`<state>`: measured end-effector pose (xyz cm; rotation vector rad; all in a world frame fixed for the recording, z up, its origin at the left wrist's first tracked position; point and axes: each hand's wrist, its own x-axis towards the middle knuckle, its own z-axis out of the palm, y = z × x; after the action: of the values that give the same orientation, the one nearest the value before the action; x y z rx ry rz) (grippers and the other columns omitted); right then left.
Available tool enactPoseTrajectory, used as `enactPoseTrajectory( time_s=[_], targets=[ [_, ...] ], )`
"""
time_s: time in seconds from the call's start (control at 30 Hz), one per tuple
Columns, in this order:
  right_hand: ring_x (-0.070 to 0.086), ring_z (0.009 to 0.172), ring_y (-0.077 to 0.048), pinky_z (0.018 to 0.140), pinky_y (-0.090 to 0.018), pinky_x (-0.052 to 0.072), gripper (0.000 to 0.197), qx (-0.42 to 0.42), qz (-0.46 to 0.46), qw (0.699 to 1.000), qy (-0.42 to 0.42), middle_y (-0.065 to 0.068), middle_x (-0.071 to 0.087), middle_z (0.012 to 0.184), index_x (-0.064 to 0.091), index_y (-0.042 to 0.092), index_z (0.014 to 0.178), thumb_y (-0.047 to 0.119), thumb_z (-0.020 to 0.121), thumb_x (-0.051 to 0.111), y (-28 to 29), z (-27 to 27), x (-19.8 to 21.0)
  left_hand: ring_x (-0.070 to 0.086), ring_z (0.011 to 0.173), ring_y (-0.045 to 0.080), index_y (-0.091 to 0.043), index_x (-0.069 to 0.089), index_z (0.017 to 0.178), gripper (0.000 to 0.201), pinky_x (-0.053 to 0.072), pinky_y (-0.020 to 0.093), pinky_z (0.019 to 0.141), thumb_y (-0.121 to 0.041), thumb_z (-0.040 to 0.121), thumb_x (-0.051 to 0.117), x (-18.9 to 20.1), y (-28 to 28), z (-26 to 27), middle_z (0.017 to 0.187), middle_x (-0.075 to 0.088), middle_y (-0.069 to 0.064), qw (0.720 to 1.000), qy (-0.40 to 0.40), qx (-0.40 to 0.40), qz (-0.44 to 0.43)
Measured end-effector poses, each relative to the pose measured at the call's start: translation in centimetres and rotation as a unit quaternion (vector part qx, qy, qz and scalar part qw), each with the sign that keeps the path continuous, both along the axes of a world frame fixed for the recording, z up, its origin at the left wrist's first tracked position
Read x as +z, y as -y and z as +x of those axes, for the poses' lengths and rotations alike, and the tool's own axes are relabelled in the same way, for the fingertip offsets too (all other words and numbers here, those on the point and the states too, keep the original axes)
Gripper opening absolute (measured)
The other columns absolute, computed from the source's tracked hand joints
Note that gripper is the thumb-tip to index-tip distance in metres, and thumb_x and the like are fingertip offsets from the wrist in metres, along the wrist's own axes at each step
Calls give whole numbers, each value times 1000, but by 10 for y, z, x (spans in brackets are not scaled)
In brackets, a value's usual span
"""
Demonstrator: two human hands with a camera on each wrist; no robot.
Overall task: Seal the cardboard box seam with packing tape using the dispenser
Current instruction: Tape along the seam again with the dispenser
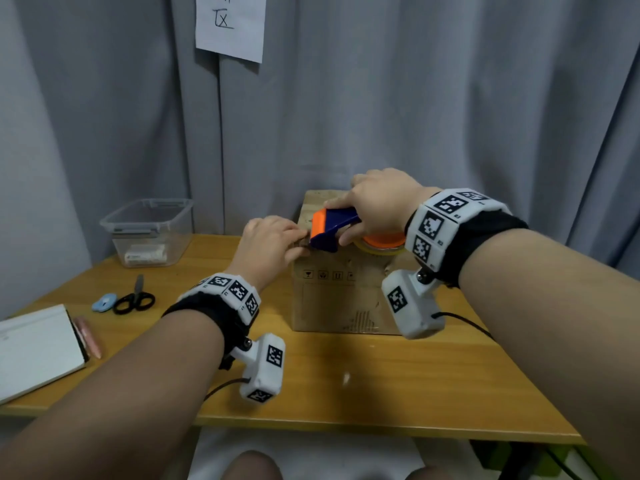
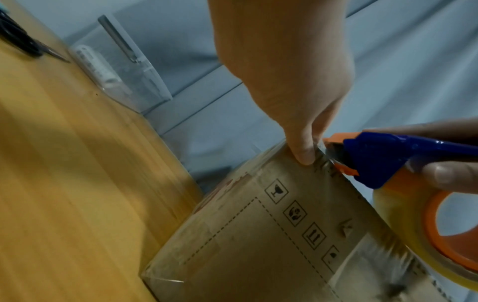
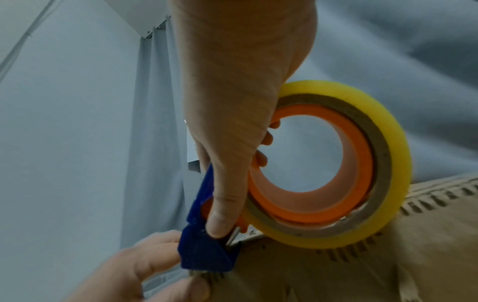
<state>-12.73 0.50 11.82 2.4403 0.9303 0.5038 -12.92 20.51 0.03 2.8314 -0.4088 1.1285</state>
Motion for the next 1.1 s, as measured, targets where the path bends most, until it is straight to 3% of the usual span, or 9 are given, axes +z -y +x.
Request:
enactPoseTrajectory(
  time_s=[0.13, 0.2, 0.3, 0.4, 0.53, 0.73, 0.83, 0.93, 1.1],
  targets=[
    [54, 105, -26, 76, -34, 37, 69, -12, 1, 1000, -17, -2, 54, 115, 37, 43, 139, 67, 78, 58, -16, 9, 3, 54, 119, 21, -26, 66, 118, 33, 37, 38, 96, -34, 86, 62, 0, -7, 6, 119, 66, -5, 999, -18, -1, -26],
    [54, 101, -24, 74, -33, 39, 70, -8, 16, 999, -36, 2, 52, 106, 38, 43, 139, 66, 77, 60, -15, 10, 5, 54, 120, 21, -28, 64, 121, 35, 38, 36, 98, -36, 87, 62, -2, -10, 7, 121, 66, -7, 999, -22, -5, -30],
    [55, 97, -23, 74, -34, 43, 71, -8, 33, 999, -31, 6, 43, 92, 38, 46, 138, 69, 75, 60, 11, 8, 12, 54, 121, 18, -26, 60, 126, 40, 38, 36, 101, -40, 89, 59, -6, -12, 9, 126, 63, -5, 999, -27, -4, -31],
    [54, 98, -25, 72, -33, 40, 72, -37, 27, 999, -13, 4, 41, 93, 33, 49, 139, 72, 75, 57, 38, 8, 11, 51, 124, 17, -23, 58, 129, 42, 36, 37, 102, -39, 91, 56, -7, -6, 11, 131, 59, -4, 998, -37, 5, -41],
    [55, 97, -23, 76, -35, 44, 68, -42, 1, 999, -19, 4, 43, 94, 37, 46, 139, 67, 77, 59, 34, 11, 1, 50, 126, 19, -21, 56, 131, 42, 36, 38, 103, -39, 93, 53, -3, -1, 7, 133, 58, -2, 999, -49, 22, -10],
    [48, 85, -16, 69, -31, 41, 63, -39, 12, 998, -42, 9, 44, 89, 40, 47, 136, 63, 79, 61, 35, 18, 2, 50, 125, 21, -17, 58, 126, 41, 35, 37, 105, -38, 91, 54, 5, 13, 4, 128, 61, 1, 998, -38, 29, 47],
    [48, 82, -14, 67, -30, 38, 63, -40, 20, 997, -60, 13, 45, 86, 41, 46, 136, 62, 79, 62, 33, 22, 3, 51, 122, 18, -21, 55, 128, 42, 35, 36, 104, -38, 90, 55, 8, 29, 10, 129, 59, -2, 996, -46, -2, 74],
    [47, 82, -14, 69, -31, 38, 64, -48, 20, 997, -65, 12, 45, 90, 40, 45, 137, 62, 79, 62, 32, 23, 4, 55, 115, 17, -24, 57, 121, 36, 37, 34, 98, -39, 88, 57, 6, 39, 20, 122, 63, -4, 995, -62, -23, 73],
    [47, 85, -15, 68, -31, 38, 63, -48, 28, 996, -66, 11, 48, 91, 45, 43, 134, 62, 77, 63, 24, 21, 7, 45, 128, 7, -30, 52, 131, 42, 19, 35, 112, -43, 92, 50, 4, 19, 23, 137, 53, -11, 997, -62, -9, 38]
  ],
)
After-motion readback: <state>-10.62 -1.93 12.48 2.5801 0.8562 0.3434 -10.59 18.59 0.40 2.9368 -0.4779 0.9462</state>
